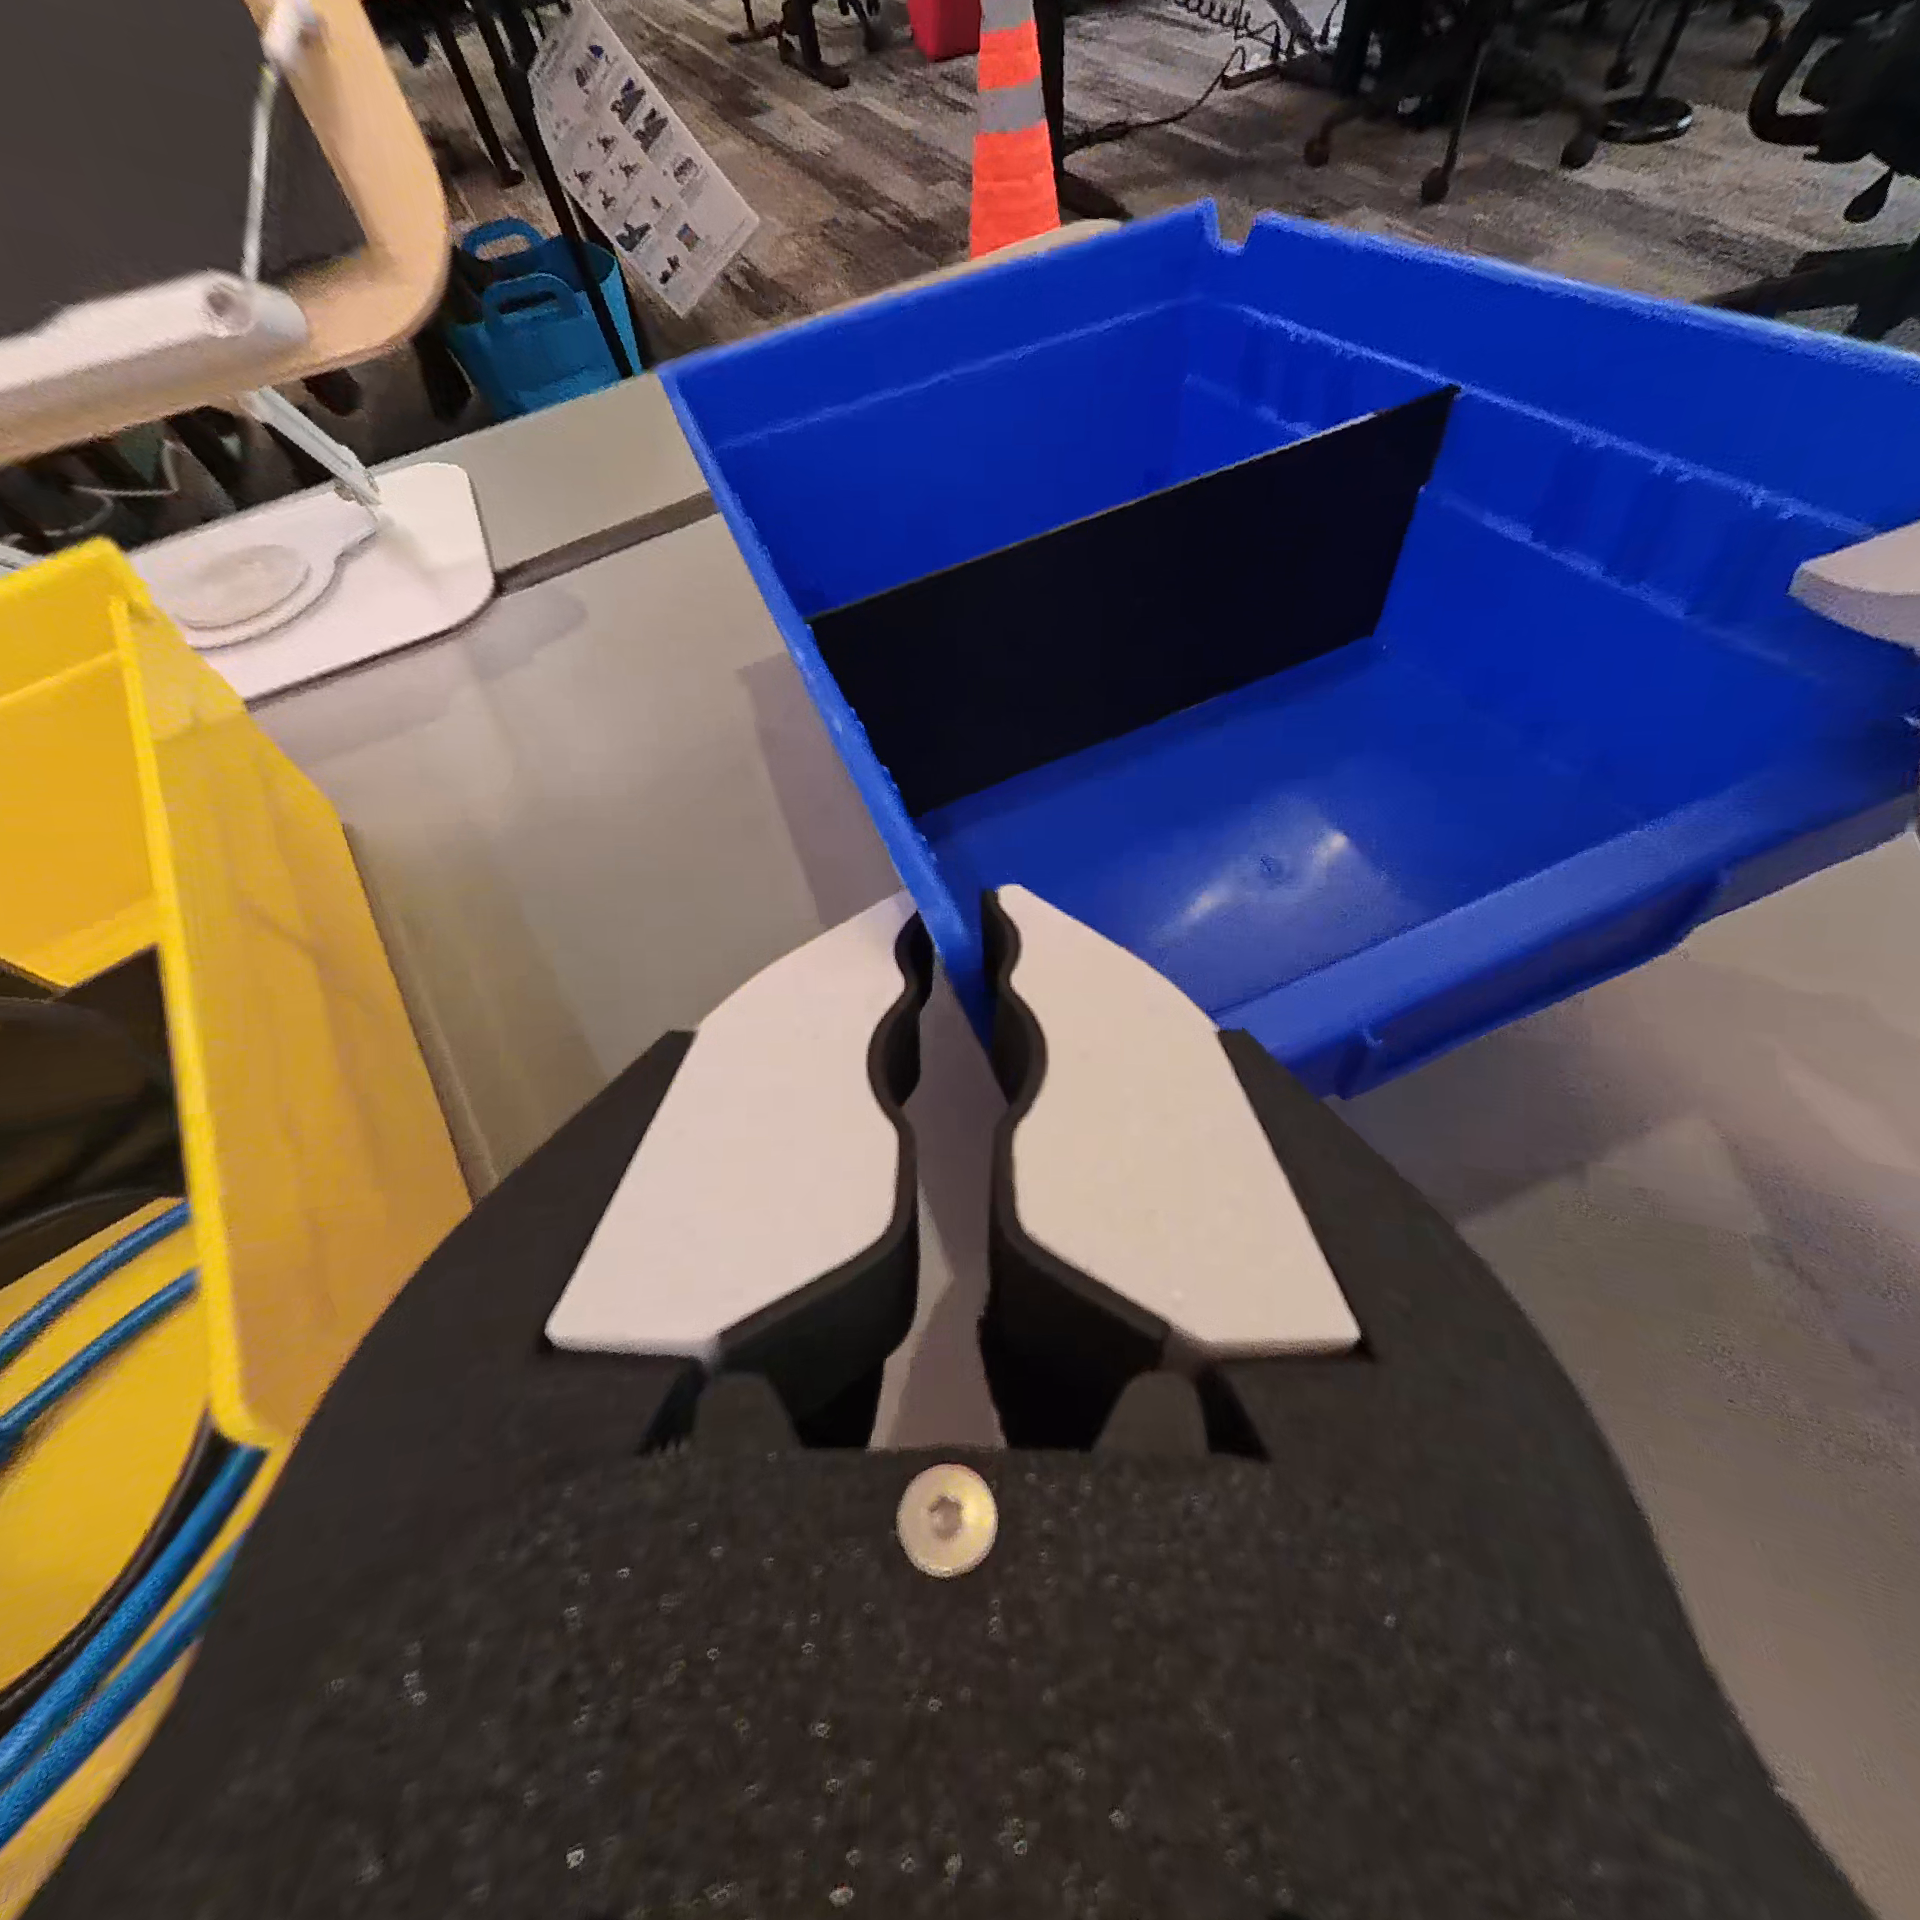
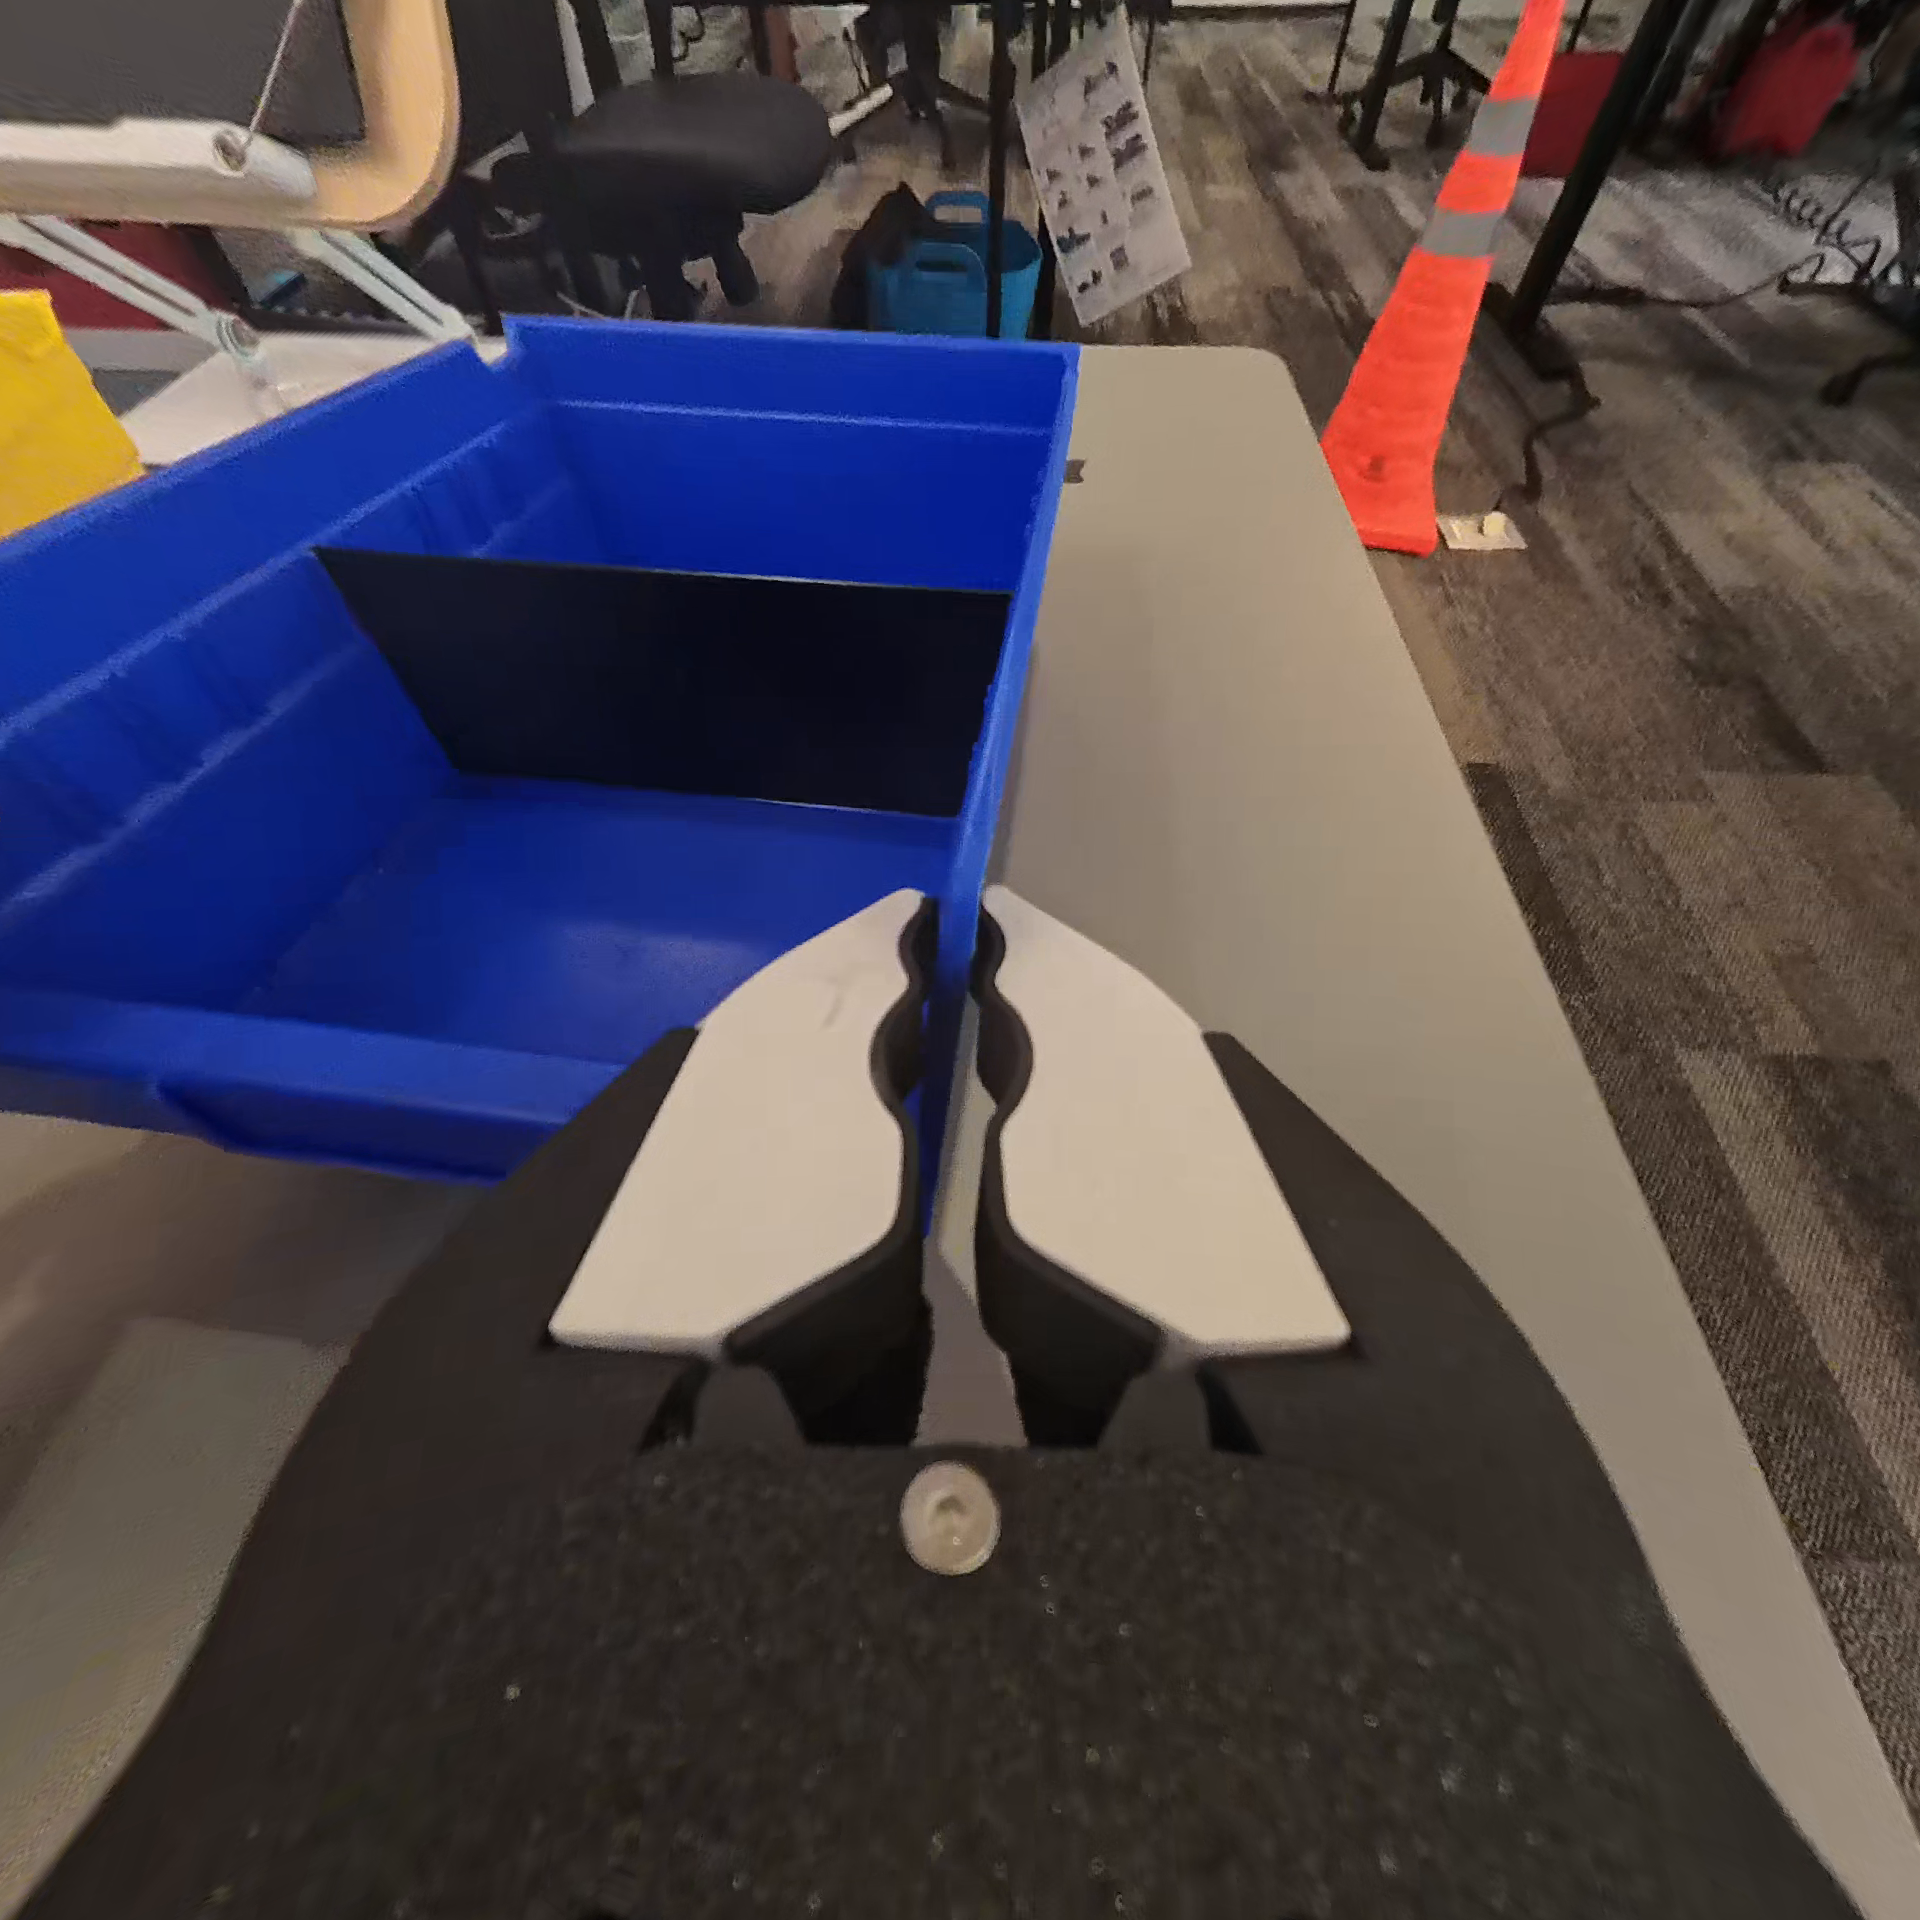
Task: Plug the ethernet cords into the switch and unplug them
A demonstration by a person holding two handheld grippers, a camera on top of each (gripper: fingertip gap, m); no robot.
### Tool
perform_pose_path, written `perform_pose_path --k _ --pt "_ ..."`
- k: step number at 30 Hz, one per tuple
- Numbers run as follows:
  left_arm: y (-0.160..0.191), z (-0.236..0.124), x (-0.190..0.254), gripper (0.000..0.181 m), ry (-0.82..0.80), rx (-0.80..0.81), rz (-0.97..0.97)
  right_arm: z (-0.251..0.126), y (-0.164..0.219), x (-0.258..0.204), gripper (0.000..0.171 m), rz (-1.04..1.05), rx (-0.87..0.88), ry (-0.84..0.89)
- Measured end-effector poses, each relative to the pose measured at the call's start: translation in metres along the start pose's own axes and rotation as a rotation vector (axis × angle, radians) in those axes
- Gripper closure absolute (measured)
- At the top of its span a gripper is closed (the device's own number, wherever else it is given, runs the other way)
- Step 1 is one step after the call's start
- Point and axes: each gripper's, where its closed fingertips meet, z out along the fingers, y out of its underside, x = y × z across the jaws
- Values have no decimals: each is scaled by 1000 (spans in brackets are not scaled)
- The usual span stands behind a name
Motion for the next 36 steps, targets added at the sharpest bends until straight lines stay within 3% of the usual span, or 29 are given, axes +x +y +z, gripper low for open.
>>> perform_pose_path --k 4,10,12,16,18,20,23,27,32,36 --pt "25 13 18 168 105 -50 -24 21 21 13 167 -54 -106 20" --pt "34 15 18 155 138 -78 87 32 20 12 165 -19 -179 -77" --pt "33 -1 14 147 184 -68 68 21 5 23 153 -86 -111 31" --pt "17 -63 -25 144 238 47 -31 -34 -22 17 153 -285 -148 223" --pt "21 -94 -71 144 162 73 -91 -50 -38 -21 150 -354 -91 176" --pt "37 -124 -126 145 33 78 -158 -53 -36 -82 145 -328 -75 3" --pt "71 -166 -203 150 -171 78 -244 -46 -19 -189 135 -188 -75 -298" --pt "108 -187 -258 152 -303 39 -324 -21 19 -291 116 -87 -162 -467" --pt "132 -154 -271 148 -276 -64 -336 24 45 -319 119 -52 -184 -382" --pt "150 -123 -269 148 -244 -153 -346 32 32 -317 142 151 -147 -380"
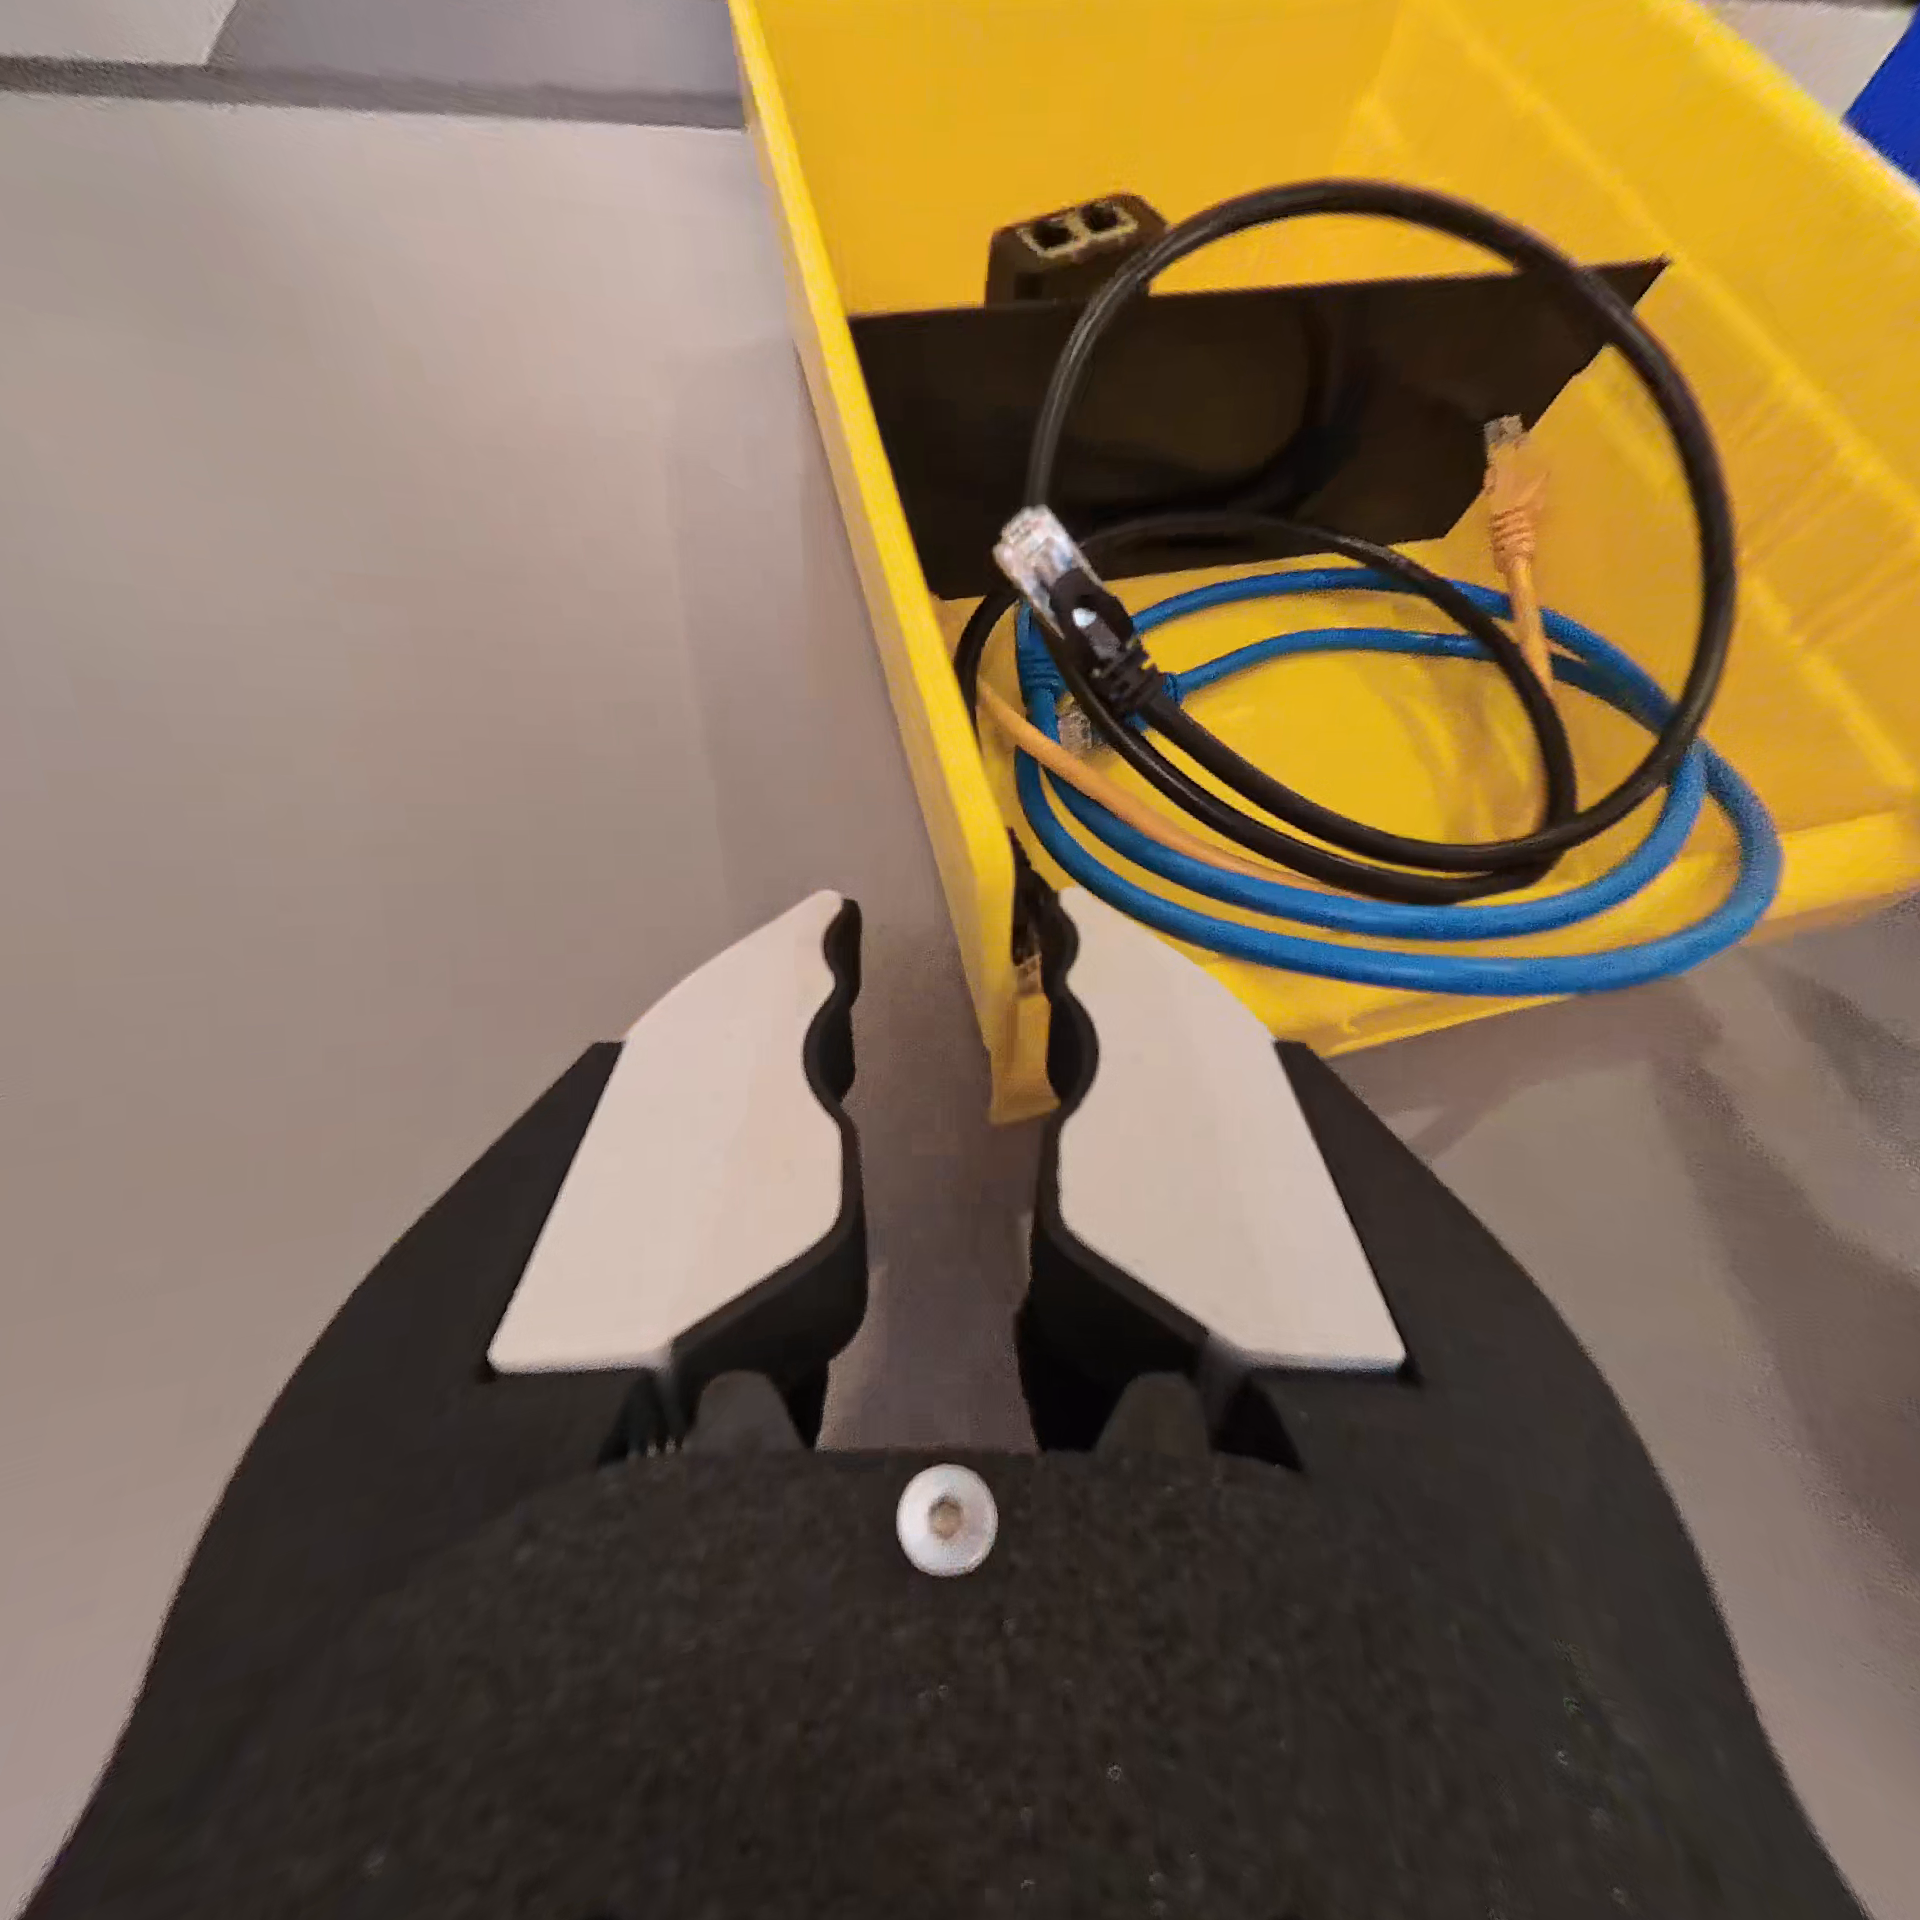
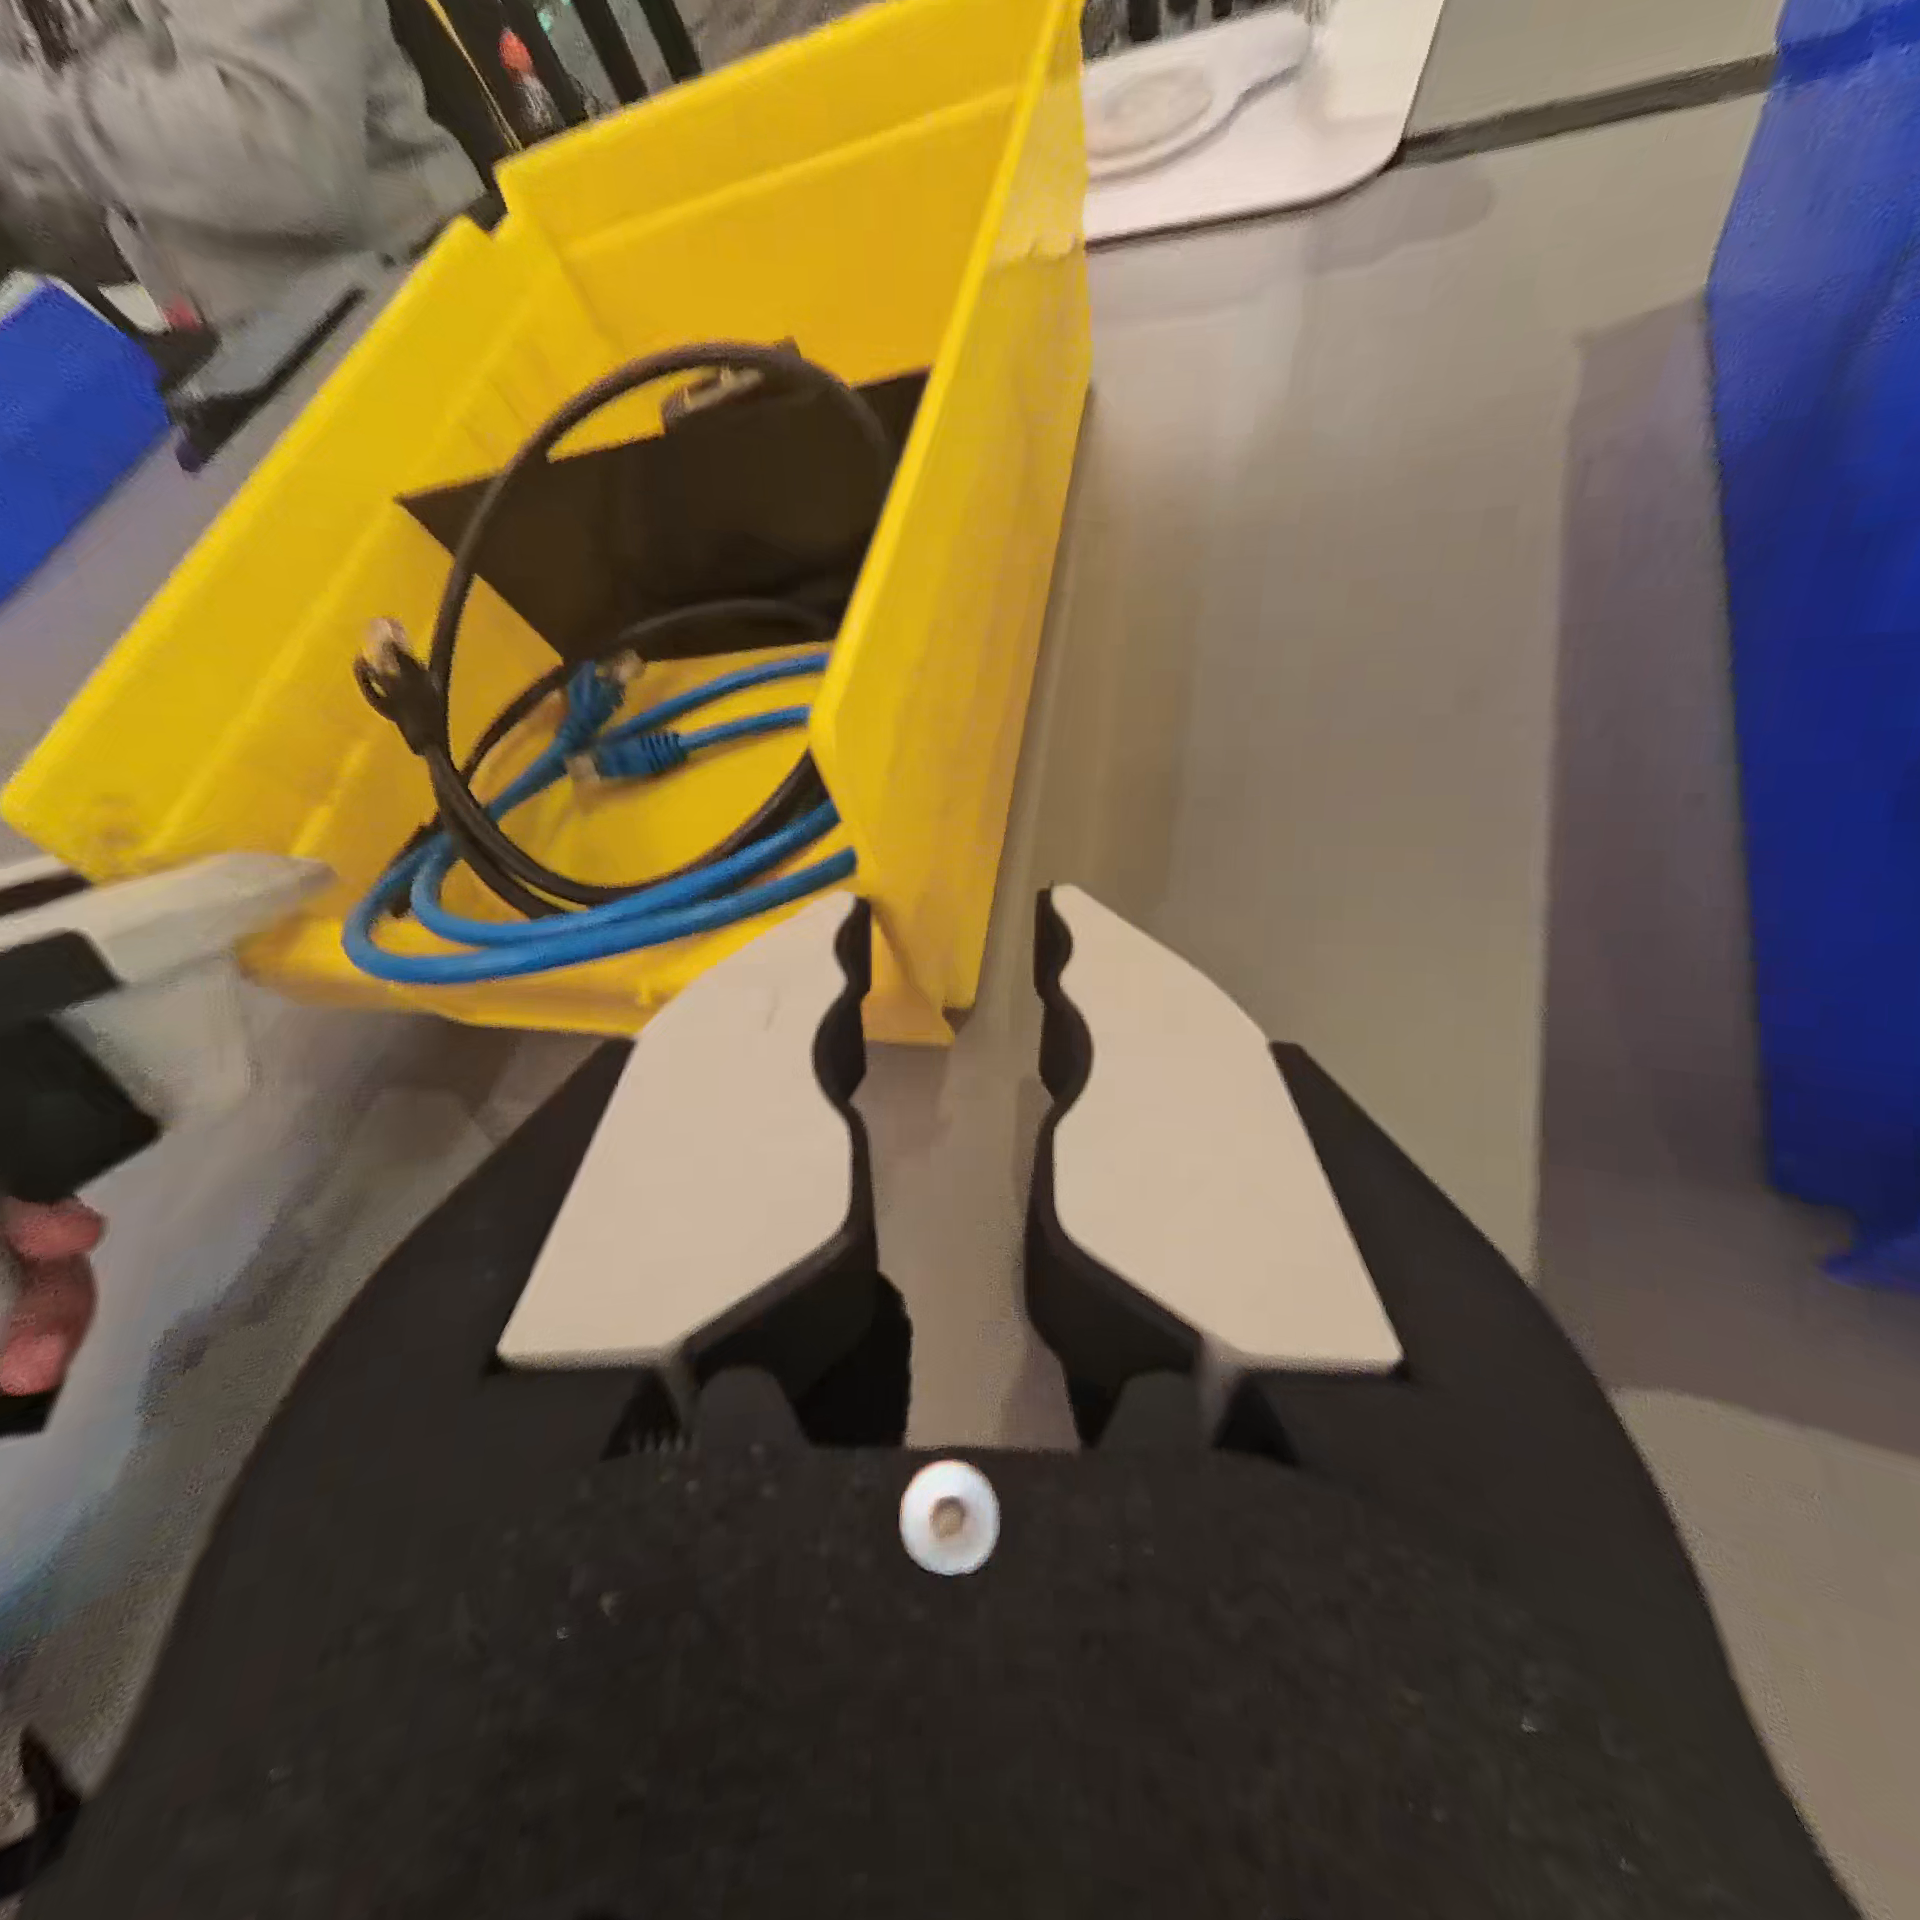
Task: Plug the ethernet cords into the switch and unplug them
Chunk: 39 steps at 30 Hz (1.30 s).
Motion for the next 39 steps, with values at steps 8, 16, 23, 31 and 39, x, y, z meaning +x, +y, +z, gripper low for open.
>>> perform_pose_path --k 8,16,23,31,39 --pt "-4 11 6 171 14 -20 8 28 -15 0 164 -107 16 89" --pt "-28 -9 -36 172 52 -2 -85 30 -35 -49 166 -121 46 175" --pt "-50 -50 -150 175 -60 113 -52 64 -38 -165 166 -208 126 117" --pt "-15 -52 -246 178 -84 33 -127 102 6 -247 161 -301 97 19" --pt "2 -50 -255 174 -123 -14 -246 101 34 -258 150 -335 2 -219"
